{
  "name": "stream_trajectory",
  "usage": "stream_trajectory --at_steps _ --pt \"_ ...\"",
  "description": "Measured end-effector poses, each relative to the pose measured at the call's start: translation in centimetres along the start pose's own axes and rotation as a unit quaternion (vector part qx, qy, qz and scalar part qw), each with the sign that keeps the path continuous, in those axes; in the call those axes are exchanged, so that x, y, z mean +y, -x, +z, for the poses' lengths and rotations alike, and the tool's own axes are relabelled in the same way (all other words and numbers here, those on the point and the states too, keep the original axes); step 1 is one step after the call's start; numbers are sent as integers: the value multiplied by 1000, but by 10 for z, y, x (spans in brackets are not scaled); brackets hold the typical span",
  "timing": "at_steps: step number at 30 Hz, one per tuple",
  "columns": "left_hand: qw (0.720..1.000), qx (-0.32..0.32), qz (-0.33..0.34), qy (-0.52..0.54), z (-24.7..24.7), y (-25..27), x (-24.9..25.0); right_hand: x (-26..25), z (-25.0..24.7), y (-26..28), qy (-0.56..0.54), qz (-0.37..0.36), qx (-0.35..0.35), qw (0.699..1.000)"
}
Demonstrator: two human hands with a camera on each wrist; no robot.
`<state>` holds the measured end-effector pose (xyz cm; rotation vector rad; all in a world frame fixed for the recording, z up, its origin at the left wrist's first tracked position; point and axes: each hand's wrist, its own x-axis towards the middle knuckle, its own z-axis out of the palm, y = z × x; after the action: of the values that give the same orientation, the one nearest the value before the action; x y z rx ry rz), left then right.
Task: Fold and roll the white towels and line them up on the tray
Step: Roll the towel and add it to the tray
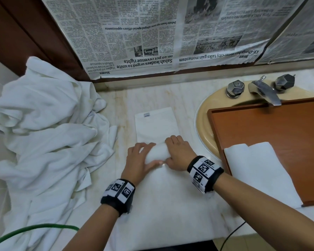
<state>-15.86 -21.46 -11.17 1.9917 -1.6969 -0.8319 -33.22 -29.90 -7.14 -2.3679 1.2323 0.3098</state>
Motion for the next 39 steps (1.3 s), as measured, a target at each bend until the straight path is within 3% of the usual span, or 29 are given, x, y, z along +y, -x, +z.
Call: stream_trajectory --at_steps 2,4,7,9,11,13,15,18,21,25,27,29,32,36,39 --pt "997 -67 0 37 -13 -11 2 3 -1 6 -22 11 -10 1000" --pt "993 -111 3 44 -23 -23 1 2 6 14 18 1 36 999" --pt "990 -138 6 26 -22 -31 -7 -1 23 20 68 7 46 997" --pt "993 -115 0 21 -17 -24 -6 0 26 16 75 10 60 995" --pt "999 -40 16 -11 -8 -11 -3 1 17 9 61 8 52 997" --pt "995 43 62 -61 1 0 0 1 5 1 41 -2 26 999" --pt "992 80 78 -67 6 3 -2 2 -8 -6 5 4 -14 1000" --pt "998 33 51 -21 1 -7 -6 6 -15 -4 -18 13 -62 998" --pt "997 -67 -7 37 -16 -24 -5 1 0 14 55 5 25 998" --pt "991 -121 -27 39 -23 -27 2 -6 26 22 102 24 90 990" --pt "996 -94 -4 -12 -18 -16 7 -6 24 17 90 35 89 991" --pt "996 -21 46 -75 -7 -3 7 -7 15 11 66 38 60 995" --pt "995 28 64 -78 3 6 2 -9 0 3 36 33 9 999" --pt "995 -90 -16 -30 -7 -11 1 -7 -7 7 8 40 -45 998" --pt "982 -183 -25 -41 -27 -31 8 -12 8 23 63 17 54 996"
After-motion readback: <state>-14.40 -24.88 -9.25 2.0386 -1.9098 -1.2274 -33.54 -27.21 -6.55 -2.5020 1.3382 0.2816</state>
